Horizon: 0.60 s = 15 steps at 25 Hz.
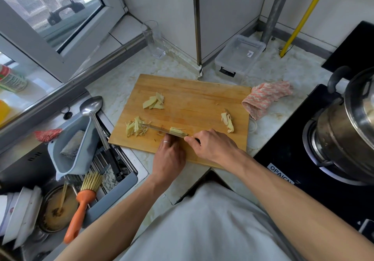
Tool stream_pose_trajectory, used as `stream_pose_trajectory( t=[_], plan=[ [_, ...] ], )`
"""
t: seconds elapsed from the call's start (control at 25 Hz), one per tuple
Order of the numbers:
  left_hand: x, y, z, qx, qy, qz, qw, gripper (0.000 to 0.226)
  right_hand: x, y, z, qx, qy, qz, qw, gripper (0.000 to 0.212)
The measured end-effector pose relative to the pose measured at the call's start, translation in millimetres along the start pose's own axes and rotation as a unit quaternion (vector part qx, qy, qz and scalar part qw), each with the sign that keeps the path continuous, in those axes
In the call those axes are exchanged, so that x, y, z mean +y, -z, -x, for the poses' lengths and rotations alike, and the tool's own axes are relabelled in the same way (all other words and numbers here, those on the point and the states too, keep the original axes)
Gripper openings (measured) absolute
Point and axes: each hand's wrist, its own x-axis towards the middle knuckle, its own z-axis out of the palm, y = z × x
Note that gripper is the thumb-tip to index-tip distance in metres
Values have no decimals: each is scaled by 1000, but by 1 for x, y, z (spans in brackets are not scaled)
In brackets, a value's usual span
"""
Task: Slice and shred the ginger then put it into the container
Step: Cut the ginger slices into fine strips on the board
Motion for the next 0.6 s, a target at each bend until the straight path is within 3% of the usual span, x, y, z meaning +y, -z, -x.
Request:
stream_pose_trajectory(
  t=[0.6],
  plan=[
    [-3, -2, -1, -22, 18, -7, 1000, 41, -2, -3, 0, 11, 13, 11, 1000, 48]
  ],
)
